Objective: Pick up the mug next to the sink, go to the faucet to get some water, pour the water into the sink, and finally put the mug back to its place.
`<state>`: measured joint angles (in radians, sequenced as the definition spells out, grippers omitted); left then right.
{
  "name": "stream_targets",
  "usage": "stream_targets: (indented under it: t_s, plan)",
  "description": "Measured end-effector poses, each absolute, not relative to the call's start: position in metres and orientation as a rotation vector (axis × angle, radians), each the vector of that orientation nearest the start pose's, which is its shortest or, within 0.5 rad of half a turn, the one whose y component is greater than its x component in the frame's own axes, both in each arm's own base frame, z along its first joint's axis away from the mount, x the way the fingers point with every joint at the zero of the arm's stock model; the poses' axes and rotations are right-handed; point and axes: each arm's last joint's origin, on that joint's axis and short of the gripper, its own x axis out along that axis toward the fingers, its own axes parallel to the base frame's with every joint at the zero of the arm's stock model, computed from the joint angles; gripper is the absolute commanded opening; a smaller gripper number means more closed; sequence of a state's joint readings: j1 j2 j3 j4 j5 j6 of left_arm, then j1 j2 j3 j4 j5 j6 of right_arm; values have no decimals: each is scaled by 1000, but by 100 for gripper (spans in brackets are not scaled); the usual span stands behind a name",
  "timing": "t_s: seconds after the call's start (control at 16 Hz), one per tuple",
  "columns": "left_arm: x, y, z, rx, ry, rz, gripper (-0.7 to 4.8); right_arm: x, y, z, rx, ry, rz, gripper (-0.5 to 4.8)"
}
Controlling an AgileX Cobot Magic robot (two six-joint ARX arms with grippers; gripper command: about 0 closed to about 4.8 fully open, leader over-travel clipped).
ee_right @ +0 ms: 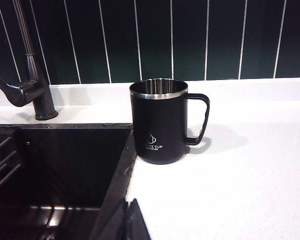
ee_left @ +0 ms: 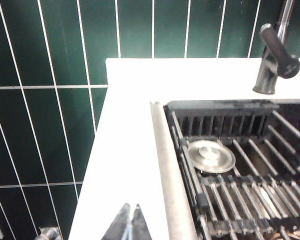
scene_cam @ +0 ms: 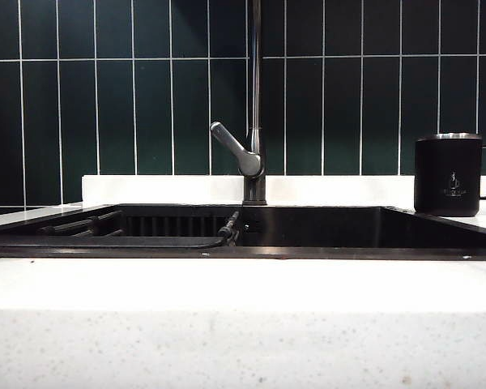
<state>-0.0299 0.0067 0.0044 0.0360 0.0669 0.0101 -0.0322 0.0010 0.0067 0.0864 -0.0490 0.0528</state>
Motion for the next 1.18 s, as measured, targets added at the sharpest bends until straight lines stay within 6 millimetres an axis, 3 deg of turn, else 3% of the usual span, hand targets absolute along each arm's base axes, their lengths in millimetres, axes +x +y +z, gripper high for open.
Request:
stream_targets:
  t_s: [0.56,0.87,1.06,1.18]
  plan:
    - [98,-5,169,11,-41,-97,-6,97,-2,172,50,-68,18,-1]
    - [96,-7,181,-41,-168,-180,-6,97,-2,175,99,-102,-1,-2]
    - [91,-8,201,-42,-266,-204,-6,92,-2,195,102,-128,-4,-2]
    - [77,-7,241,-37,-376,-209,-6,78,-4,231,107,-183,-77,-2]
